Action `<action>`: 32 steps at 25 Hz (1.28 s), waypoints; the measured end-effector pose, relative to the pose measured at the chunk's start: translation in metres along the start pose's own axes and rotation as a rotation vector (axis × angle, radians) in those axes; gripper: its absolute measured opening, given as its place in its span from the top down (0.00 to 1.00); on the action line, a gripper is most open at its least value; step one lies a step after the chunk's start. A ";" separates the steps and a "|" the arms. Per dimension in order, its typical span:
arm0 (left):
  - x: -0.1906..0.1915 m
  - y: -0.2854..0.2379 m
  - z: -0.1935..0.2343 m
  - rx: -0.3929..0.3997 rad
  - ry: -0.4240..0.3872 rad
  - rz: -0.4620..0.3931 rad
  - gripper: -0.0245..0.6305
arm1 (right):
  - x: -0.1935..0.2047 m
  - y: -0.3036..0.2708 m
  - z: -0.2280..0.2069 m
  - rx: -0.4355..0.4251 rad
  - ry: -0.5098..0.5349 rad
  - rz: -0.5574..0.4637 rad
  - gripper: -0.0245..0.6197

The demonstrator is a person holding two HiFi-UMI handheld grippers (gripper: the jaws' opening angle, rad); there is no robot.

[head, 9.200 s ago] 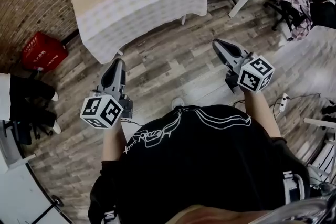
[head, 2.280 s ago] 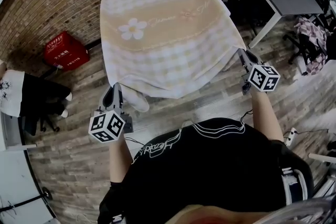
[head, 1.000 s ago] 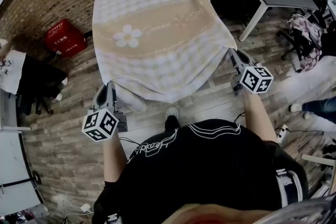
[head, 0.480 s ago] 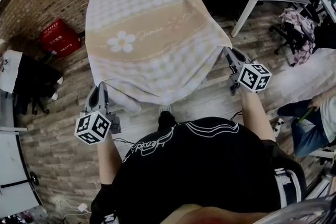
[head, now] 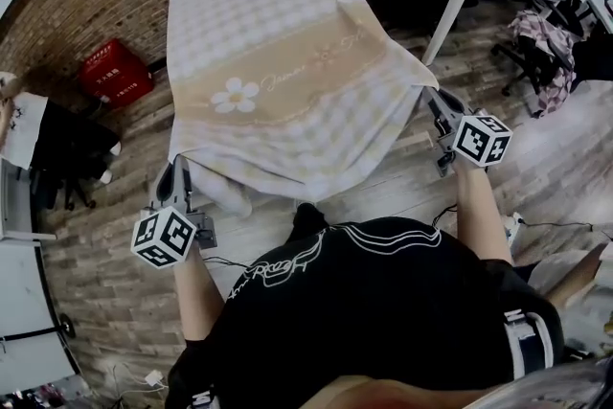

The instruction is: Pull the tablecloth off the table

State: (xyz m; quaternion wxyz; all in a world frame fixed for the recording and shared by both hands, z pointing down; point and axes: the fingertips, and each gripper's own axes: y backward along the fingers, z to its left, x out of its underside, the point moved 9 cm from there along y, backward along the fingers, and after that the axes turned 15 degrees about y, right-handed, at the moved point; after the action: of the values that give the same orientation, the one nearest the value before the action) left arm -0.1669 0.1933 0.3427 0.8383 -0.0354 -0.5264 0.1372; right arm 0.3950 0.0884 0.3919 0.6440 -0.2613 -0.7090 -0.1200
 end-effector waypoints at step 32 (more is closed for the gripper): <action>0.009 0.000 -0.012 -0.006 0.065 0.173 0.95 | 0.021 0.027 0.020 0.022 -0.050 0.166 0.96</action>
State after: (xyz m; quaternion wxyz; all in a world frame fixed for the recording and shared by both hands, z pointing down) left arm -0.1525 0.1967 0.3455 0.8399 -0.0876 -0.4944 0.2060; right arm 0.3918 0.1259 0.4051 0.6365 -0.3152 -0.7020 -0.0517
